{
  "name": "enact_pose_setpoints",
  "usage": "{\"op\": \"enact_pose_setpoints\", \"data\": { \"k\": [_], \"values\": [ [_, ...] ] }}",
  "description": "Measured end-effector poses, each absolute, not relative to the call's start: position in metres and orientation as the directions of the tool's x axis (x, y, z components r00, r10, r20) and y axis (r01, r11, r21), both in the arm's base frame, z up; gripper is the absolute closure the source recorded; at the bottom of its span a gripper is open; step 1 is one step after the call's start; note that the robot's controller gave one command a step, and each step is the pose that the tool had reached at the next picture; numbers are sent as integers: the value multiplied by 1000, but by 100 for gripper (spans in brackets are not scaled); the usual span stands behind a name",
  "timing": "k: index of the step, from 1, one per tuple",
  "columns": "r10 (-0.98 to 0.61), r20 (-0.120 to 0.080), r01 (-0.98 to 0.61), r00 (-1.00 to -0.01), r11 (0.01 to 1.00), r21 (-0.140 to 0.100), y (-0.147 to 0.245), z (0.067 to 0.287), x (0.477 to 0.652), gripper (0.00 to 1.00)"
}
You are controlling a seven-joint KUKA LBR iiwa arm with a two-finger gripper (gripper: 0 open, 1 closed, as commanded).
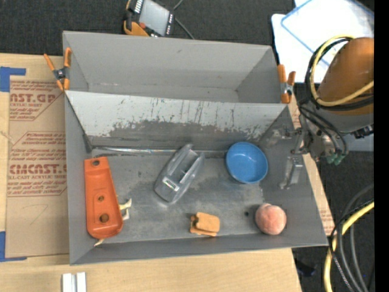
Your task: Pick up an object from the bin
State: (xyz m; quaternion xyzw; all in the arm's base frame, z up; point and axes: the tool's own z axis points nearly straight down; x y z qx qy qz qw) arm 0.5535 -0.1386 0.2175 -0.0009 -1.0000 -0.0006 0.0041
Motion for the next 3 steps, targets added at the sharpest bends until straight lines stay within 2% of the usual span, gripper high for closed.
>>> {"op": "enact_pose_setpoints", "data": {
  "k": [1,2,3],
  "values": [
    [0,1,0,-1000,1000,0,-138,221,555,0],
    [221,5,221,-975,975,1,-118,79,589,0],
    [369,-4,369,-929,929,0,-104,68,583,0]
  ]
}}
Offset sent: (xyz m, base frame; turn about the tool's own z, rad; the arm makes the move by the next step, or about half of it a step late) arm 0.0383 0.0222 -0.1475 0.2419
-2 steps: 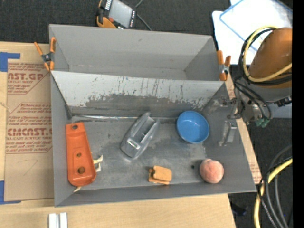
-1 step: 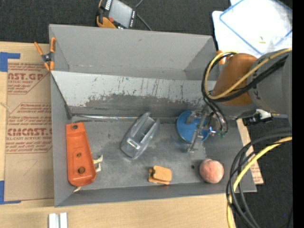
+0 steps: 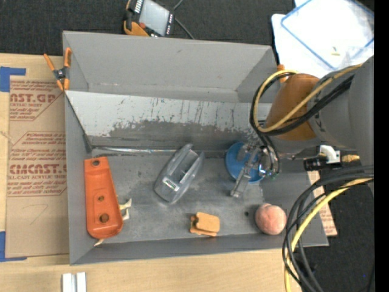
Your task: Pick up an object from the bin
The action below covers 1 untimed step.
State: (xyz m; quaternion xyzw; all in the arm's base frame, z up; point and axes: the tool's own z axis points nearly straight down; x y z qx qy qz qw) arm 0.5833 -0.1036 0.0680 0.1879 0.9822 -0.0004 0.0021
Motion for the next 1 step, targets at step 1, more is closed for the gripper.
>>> {"op": "enact_pose_setpoints", "data": {
  "k": [1],
  "values": [
    [271,0,271,-962,962,1,-113,59,590,0]
  ]
}}
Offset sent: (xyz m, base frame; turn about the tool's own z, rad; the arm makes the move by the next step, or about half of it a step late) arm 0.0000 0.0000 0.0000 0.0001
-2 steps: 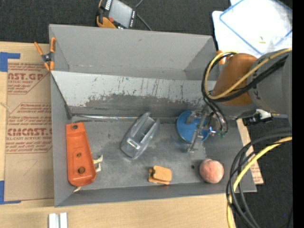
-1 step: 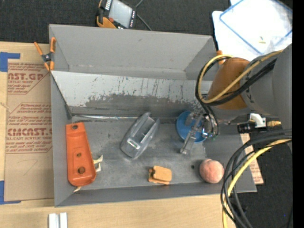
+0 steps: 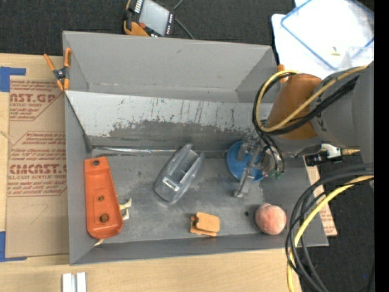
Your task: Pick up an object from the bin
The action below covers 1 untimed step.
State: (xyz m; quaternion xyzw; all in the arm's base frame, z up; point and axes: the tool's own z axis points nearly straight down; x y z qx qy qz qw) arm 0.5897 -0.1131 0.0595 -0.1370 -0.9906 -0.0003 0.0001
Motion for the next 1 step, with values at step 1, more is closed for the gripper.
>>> {"op": "enact_pose_setpoints", "data": {
  "k": [1],
  "values": [
    [368,-5,368,-930,930,0,-103,66,584,0]
  ]
}}
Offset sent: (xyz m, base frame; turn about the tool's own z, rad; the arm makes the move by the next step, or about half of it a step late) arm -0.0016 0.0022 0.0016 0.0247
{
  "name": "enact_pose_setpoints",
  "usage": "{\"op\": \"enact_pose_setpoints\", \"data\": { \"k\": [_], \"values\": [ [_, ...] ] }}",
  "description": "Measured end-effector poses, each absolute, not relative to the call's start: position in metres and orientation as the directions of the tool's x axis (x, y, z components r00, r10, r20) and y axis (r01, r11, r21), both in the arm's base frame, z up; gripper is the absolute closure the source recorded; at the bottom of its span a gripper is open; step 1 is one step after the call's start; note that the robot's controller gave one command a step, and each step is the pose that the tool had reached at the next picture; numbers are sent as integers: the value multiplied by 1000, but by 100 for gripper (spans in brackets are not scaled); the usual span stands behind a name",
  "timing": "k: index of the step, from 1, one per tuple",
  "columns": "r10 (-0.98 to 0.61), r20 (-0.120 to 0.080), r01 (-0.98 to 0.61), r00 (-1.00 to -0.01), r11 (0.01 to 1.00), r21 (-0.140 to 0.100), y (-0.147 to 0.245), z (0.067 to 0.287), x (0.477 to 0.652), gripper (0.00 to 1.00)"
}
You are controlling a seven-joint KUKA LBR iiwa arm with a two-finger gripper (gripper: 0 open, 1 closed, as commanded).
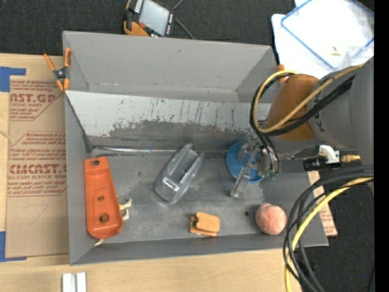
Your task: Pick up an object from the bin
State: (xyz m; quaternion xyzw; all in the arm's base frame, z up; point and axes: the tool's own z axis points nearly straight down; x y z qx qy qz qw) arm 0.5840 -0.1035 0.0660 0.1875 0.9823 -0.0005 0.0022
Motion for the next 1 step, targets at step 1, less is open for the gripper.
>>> {"op": "enact_pose_setpoints", "data": {
  "k": [1],
  "values": [
    [295,2,295,-956,956,1,-110,60,589,100]
  ]
}}
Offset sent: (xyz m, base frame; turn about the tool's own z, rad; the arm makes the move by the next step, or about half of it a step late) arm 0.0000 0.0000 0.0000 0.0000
